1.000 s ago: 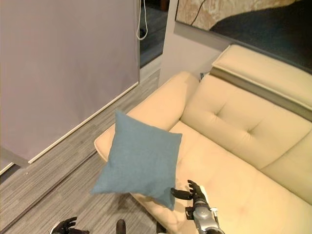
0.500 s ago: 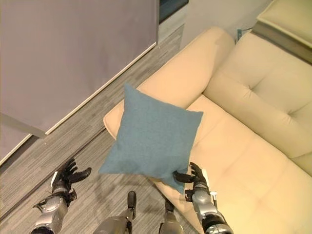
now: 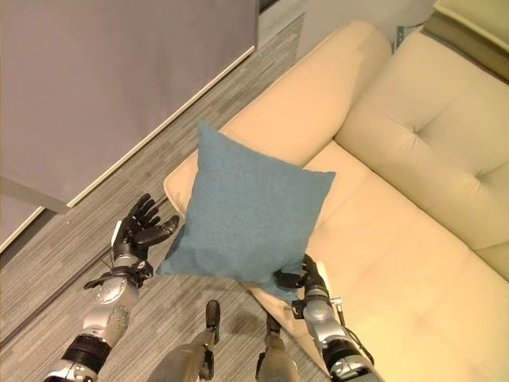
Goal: Pick up all the scattered cushions and arrange them neatly on the sofa.
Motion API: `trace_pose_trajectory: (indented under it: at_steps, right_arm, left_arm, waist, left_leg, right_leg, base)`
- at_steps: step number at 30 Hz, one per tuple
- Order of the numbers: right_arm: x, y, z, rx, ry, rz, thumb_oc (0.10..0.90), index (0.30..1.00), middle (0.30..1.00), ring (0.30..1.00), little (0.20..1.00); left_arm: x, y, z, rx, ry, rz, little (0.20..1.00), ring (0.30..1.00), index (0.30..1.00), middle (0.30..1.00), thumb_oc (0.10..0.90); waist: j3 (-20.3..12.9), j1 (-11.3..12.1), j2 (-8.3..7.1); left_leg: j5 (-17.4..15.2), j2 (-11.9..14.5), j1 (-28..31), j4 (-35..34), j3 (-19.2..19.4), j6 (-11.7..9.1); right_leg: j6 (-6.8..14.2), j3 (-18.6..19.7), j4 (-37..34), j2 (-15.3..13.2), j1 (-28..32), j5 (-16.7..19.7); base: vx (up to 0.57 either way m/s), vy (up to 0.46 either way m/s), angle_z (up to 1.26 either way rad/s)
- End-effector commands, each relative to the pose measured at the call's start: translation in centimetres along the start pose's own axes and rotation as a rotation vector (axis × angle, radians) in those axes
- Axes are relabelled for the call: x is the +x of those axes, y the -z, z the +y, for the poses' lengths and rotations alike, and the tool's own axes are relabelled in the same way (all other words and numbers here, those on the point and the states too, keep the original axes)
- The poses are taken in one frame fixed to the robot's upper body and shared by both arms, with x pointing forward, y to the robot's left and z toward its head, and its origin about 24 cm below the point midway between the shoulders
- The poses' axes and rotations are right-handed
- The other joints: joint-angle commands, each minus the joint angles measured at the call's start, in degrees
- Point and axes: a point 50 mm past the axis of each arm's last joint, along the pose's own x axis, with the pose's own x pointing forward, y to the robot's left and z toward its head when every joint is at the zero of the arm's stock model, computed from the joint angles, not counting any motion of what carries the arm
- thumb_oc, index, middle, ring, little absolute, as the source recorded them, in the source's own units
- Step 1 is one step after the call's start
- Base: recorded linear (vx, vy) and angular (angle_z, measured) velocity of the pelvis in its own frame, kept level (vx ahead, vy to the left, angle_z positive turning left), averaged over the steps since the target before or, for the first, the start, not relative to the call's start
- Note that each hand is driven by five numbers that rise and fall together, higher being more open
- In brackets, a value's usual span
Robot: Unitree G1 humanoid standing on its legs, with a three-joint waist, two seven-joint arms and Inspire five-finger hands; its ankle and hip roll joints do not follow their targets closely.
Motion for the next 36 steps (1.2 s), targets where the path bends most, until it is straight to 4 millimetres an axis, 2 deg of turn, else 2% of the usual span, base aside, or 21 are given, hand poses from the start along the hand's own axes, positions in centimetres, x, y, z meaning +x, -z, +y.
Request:
trace_pose_trajectory:
  at_steps: [1, 6, 10, 12, 14, 15, 16, 17, 18, 21, 24, 26, 27, 30, 32, 34, 36]
  right_arm:
    - [0.3, -9.6, 3.8, 0.068, -0.105, -0.339, 0.8, 0.9, 0.9, 0.9, 0.9]
    - [0.3, -11.3, 4.0, 0.057, -0.111, -0.385, 0.8, 0.9, 0.9, 0.9, 0.9]
    - [0.5, -12.9, 3.8, 0.041, -0.104, -0.428, 0.8, 0.9, 0.9, 0.9, 0.9]
    - [0.4, -13.5, 3.9, 0.068, -0.107, -0.438, 0.8, 0.9, 0.9, 0.9, 0.9]
    - [0.4, -13.6, 3.9, 0.08, -0.107, -0.442, 0.8, 0.9, 0.9, 0.9, 0.9]
    - [0.3, -13.7, 4.1, 0.097, -0.116, -0.443, 0.8, 0.9, 0.9, 0.9, 0.9]
    - [0.2, -13.6, 4.3, 0.112, -0.126, -0.442, 0.593, 0.589, 0.589, 0.589, 0.589]
    - [0.1, -13.7, 4.4, 0.129, -0.132, -0.45, 0.488, 0.432, 0.432, 0.432, 0.432]
    - [0.1, -13.6, 4.6, 0.145, -0.142, -0.441, 0.4, 0.3, 0.3, 0.3, 0.3]
    - [-0.3, -13.3, 4.8, 0.178, -0.156, -0.446, 0.4, 0.3, 0.3, 0.3, 0.3]
    - [-1.1, -11.7, 4.4, 0.311, -0.16, -0.433, 0.4, 0.3, 0.3, 0.3, 0.3]
    - [-1.4, -11.3, 4.3, 0.337, -0.163, -0.433, 0.4, 0.3, 0.3, 0.3, 0.3]
    - [-1.8, -10.2, 4.2, 0.367, -0.165, -0.417, 0.4, 0.3, 0.3, 0.3, 0.3]
    - [-2.0, -9.6, 4.0, 0.384, -0.166, -0.408, 0.4, 0.3, 0.3, 0.3, 0.3]
    - [-3.0, -8.0, 3.0, 0.438, -0.16, -0.412, 0.4, 0.3, 0.3, 0.3, 0.3]
    - [-3.0, -7.9, 3.0, 0.438, -0.161, -0.411, 0.4, 0.3, 0.3, 0.3, 0.3]
    - [-3.7, -7.8, 2.2, 0.435, -0.154, -0.448, 0.4, 0.3, 0.3, 0.3, 0.3]
  left_arm:
    - [1.5, -3.6, -1.6, 0.075, 0.071, -0.191, 0.9, 0.9, 0.9, 0.9, 0.8]
    - [2.4, -2.3, -2.1, 0.217, 0.081, -0.121, 0.9, 0.9, 0.9, 0.9, 0.8]
    - [2.9, -1.7, -2.1, 0.251, 0.086, -0.076, 0.9, 0.9, 0.9, 0.9, 0.8]
    - [2.8, -0.8, -2.1, 0.271, 0.097, -0.031, 0.9, 0.9, 0.9, 0.9, 0.8]
    - [2.8, -0.4, -2.0, 0.272, 0.099, -0.015, 0.9, 0.9, 0.9, 0.9, 0.8]
    - [2.6, 0.0, -2.1, 0.275, 0.108, 0.001, 0.674, 0.674, 0.674, 0.674, 0.649]
    - [2.5, 0.3, -2.2, 0.268, 0.112, 0.012, 0.674, 0.674, 0.674, 0.674, 0.649]
    - [2.4, 0.5, -2.2, 0.256, 0.11, 0.022, 0.3, 0.3, 0.3, 0.3, 0.4]
    - [2.2, 0.7, -2.2, 0.249, 0.113, 0.027, 0.3, 0.3, 0.3, 0.3, 0.4]
    - [1.9, 1.0, -2.2, 0.228, 0.114, 0.034, 0.3, 0.3, 0.3, 0.3, 0.4]
    - [1.0, 1.0, -1.5, 0.198, 0.095, 0.024, 0.3, 0.3, 0.3, 0.3, 0.4]
    - [0.7, 1.0, -1.1, 0.197, 0.09, 0.021, 0.3, 0.3, 0.3, 0.3, 0.4]
    - [0.3, 1.1, -0.7, 0.19, 0.083, 0.023, 0.3, 0.3, 0.3, 0.3, 0.4]
    - [0.0, 1.2, -0.3, 0.194, 0.078, 0.028, 0.3, 0.3, 0.3, 0.3, 0.4]
    - [-1.2, 2.0, 1.0, 0.192, 0.048, 0.058, 0.3, 0.3, 0.3, 0.3, 0.4]
    - [-1.2, 2.0, 1.0, 0.192, 0.048, 0.059, 0.3, 0.3, 0.3, 0.3, 0.4]
    - [-1.9, 2.5, 1.3, 0.182, 0.043, 0.075, 0.3, 0.3, 0.3, 0.3, 0.4]
  waist:
    - [-2.0, 0.81, -2.86]
    - [-1.09, -0.01, -3.77]
    - [-0.24, -0.33, -4.79]
    - [0.22, -0.5, -5.61]
    - [0.29, -0.59, -5.79]
    - [0.34, -0.66, -5.98]
    - [0.29, -0.73, -6.13]
    - [0.21, -0.77, -6.22]
    - [0.07, -0.83, -6.25]
    - [-0.39, -1.08, -6.26]
    - [-2.28, -1.72, -5.79]
    - [-2.74, -1.85, -5.63]
    - [-3.7, -2.22, -5.36]
    - [-4.14, -2.41, -5.25]
    - [-6.09, -3.33, -4.64]
    - [-6.03, -3.33, -4.63]
    - [-7.52, -3.92, -4.58]
  left_leg:
    - [-4.1, -0.2, -1.48, 0.5, 0.85, -2.03]
    - [-4.12, 0.25, -2.64, 1.18, 1.9, -2.03]
    - [-4.37, 0.66, -4.5, 2.78, 2.82, -1.97]
    - [-4.66, 0.92, -5.63, 4.07, 3.34, -2.0]
    - [-4.73, 1.0, -5.9, 4.34, 3.41, -2.02]
    - [-4.81, 1.04, -6.02, 4.49, 3.38, -2.02]
    - [-4.88, 1.09, -6.07, 4.6, 3.39, -2.05]
    - [-4.93, 1.15, -6.0, 4.66, 3.39, -2.08]
    - [-4.98, 1.14, -5.81, 4.56, 3.34, -2.07]
    - [-4.99, 1.2, -5.08, 4.07, 3.07, -2.13]
    - [-5.2, 1.25, -1.71, 2.33, 2.69, -2.11]
    - [-5.31, 1.28, -0.5, 1.78, 2.54, -2.07]
    - [-5.44, 1.28, 1.29, 1.07, 2.31, -2.02]
    - [-5.67, 1.36, 2.37, 0.85, 2.26, -2.04]
    - [-6.56, 1.96, 7.11, 0.18, 2.2, -2.26]
    - [-6.57, 1.98, 7.23, 0.16, 2.19, -2.27]
    - [-6.95, 2.57, 9.16, 0.08, 2.33, -2.51]
  right_leg:
    - [4.05, -1.09, 3.03, -5.04, -2.98, -0.8]
    - [4.07, -0.38, 2.82, -4.83, -4.32, -0.06]
    - [4.21, 0.38, 2.31, -4.61, -5.82, 0.92]
    - [4.26, 0.82, 1.78, -4.39, -6.36, 1.36]
    - [4.27, 0.92, 1.71, -4.35, -6.53, 1.42]
    - [4.26, 1.0, 1.6, -4.29, -6.6, 1.44]
    - [4.23, 0.9, 1.49, -4.28, -6.62, 1.46]
    - [4.22, 0.82, 1.45, -4.3, -6.59, 1.51]
    - [4.18, 0.77, 1.42, -4.27, -6.42, 1.46]
    - [4.09, 0.66, 1.32, -4.15, -5.73, 1.1]
    - [3.92, 0.08, 1.03, -3.66, -2.65, -0.13]
    - [3.88, 0.05, 0.97, -3.41, -1.61, -0.51]
    - [3.88, -0.03, 0.84, -2.99, 0.01, -1.24]
    - [3.91, -0.16, 0.79, -2.86, 1.0, -1.55]
    - [3.81, -0.02, 0.66, -1.96, 5.26, -3.08]
    - [3.81, -0.03, 0.65, -1.94, 5.37, -3.09]
    - [3.61, 0.29, 0.6, -1.17, 7.13, -3.87]
  base:
    - [-0.02, 0.006, -0.06]
    - [-0.01, -0.002, -0.16]
    - [-0.03, -0.012, -0.16]
    - [-0.02, -0.017, -0.21]
    - [-0.01, -0.015, -0.07]
    - [0.0, 0.0, 0.0]
    - [0.0, 0.0, 0.0]
    - [0.0, 0.0, 0.0]
    - [0.03, -0.025, 0.0]
    - [0.02, -0.016, 0.0]
    - [0.09, -0.04, 0.03]
    - [0.12, -0.032, 0.02]
    - [0.13, -0.033, 0.07]
    - [0.09, -0.03, 0.13]
    - [0.17, -0.086, 0.07]
    - [0.06, -0.055, -0.02]
    - [0.07, -0.106, -0.02]
